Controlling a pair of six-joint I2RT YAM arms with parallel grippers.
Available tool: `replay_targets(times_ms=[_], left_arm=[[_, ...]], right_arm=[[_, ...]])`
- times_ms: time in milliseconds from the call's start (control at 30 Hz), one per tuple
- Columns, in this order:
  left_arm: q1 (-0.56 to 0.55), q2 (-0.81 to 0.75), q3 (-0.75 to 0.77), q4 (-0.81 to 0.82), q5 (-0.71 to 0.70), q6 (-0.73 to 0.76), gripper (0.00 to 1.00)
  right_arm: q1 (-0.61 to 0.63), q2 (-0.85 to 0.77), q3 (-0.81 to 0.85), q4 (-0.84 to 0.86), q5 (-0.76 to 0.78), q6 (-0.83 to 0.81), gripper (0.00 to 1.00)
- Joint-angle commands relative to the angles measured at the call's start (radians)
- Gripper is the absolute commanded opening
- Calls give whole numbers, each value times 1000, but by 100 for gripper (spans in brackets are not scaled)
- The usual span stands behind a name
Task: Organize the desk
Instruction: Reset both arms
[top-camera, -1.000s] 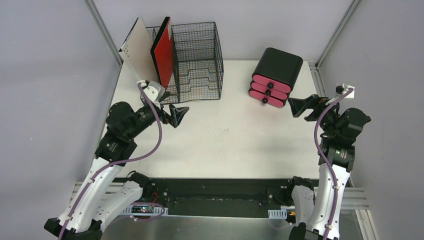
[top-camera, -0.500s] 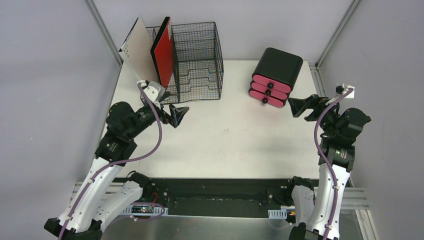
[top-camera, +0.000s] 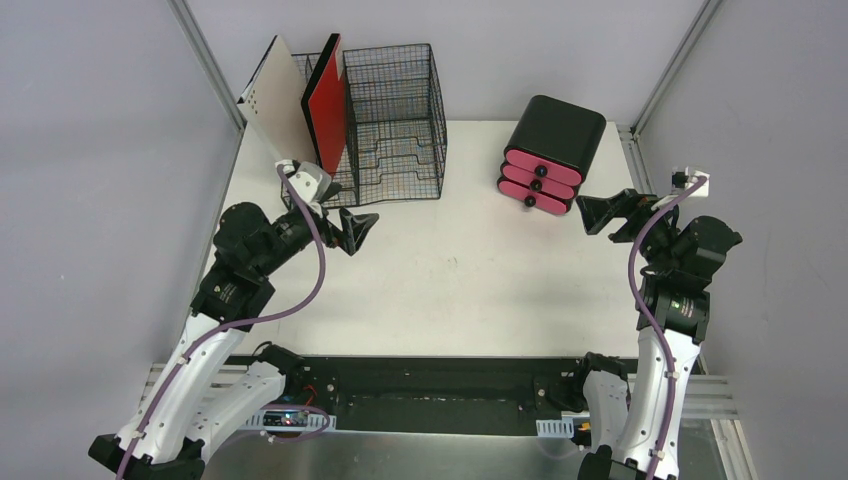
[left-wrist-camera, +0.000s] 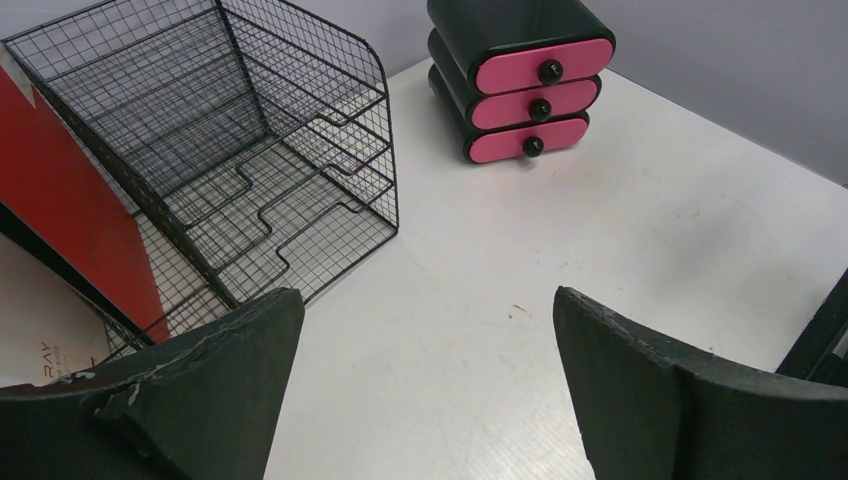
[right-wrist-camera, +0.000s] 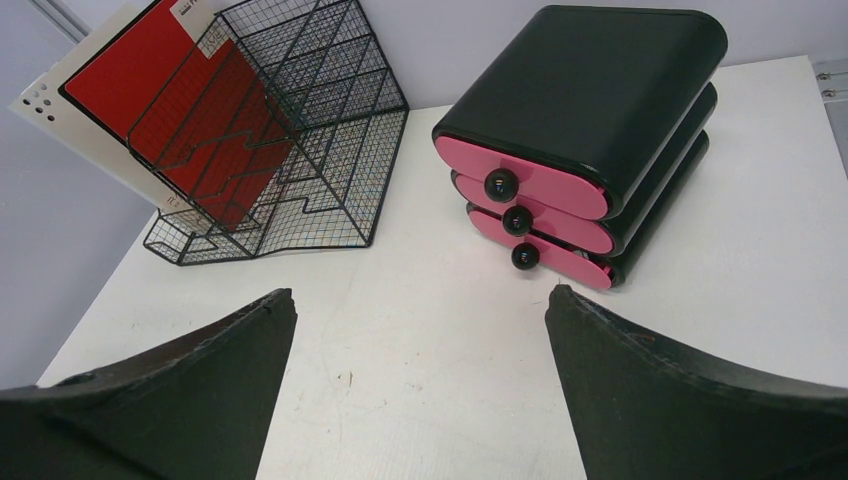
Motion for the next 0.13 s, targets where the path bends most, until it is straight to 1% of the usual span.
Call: replay_targets(times_ms=[0, 100], left_arm=[[13, -5, 0, 48, 16, 14, 99], [13, -2, 1, 48, 17, 15, 99]], right_arm=[[-7, -7, 0, 44, 18, 11, 99], [-7, -8, 2, 43, 8, 7, 99]])
